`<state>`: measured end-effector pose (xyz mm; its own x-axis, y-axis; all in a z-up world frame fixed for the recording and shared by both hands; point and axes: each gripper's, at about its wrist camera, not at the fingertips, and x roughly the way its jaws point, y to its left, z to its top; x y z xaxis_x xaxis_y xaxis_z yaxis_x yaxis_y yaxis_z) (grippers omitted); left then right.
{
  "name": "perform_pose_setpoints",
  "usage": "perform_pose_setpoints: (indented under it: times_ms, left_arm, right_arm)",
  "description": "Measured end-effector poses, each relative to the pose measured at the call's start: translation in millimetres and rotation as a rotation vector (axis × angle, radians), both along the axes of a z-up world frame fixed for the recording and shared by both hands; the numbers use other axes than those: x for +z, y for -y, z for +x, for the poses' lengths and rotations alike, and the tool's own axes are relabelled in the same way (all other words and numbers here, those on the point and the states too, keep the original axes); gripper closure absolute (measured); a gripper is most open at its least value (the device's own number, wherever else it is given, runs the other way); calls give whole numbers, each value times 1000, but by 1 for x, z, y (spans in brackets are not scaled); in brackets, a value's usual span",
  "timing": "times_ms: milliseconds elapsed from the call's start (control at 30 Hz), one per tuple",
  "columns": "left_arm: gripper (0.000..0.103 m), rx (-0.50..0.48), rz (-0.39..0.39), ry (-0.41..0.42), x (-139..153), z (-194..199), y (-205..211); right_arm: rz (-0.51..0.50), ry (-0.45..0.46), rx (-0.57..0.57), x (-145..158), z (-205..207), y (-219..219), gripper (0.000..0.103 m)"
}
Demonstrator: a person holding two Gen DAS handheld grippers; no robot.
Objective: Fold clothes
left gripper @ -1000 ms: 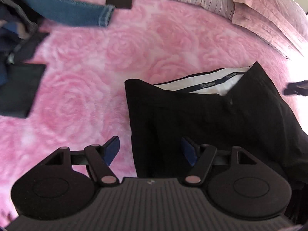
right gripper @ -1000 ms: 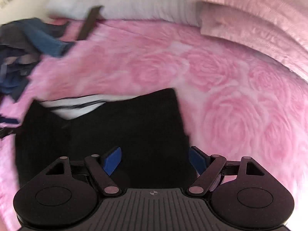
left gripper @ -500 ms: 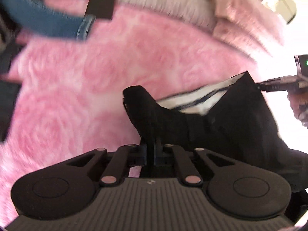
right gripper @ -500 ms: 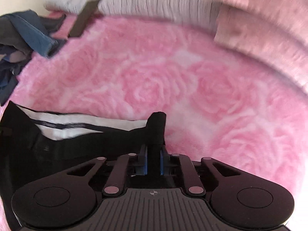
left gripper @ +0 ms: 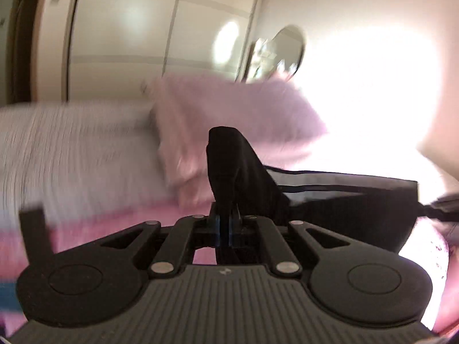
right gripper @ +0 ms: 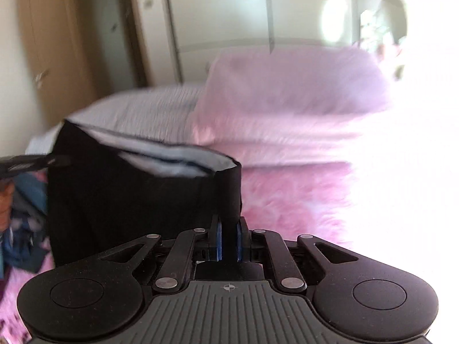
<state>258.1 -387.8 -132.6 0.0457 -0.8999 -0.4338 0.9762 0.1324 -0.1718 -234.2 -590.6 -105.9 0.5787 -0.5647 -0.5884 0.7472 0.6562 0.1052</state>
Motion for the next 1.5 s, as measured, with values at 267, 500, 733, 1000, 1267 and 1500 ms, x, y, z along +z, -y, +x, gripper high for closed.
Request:
perform_pose_setpoints:
  times_ms: [267, 500, 733, 1000, 1267, 1500]
  left_arm:
    - [100, 120, -52, 152, 90, 15, -80]
    - [100, 280, -55, 331, 167, 41, -177]
    - [100, 355, -135, 502, 257, 98, -260]
    - [100, 112, -168, 670, 312, 85, -231]
    - [100, -314, -133, 513, 204, -54, -57]
    - [100, -643, 16, 374, 57, -251, 123]
  right_arm:
    - [-137, 175, 256, 84, 63, -136, 96]
    - [-131, 385, 552, 128, 139, -224, 97]
    - [-185, 558, 725, 175, 218, -342, 97]
    - [-228, 731, 505, 219, 256, -388, 97]
    - [-124, 549, -98, 156, 126, -330, 97]
    - [-2, 419, -549, 72, -64, -263, 97]
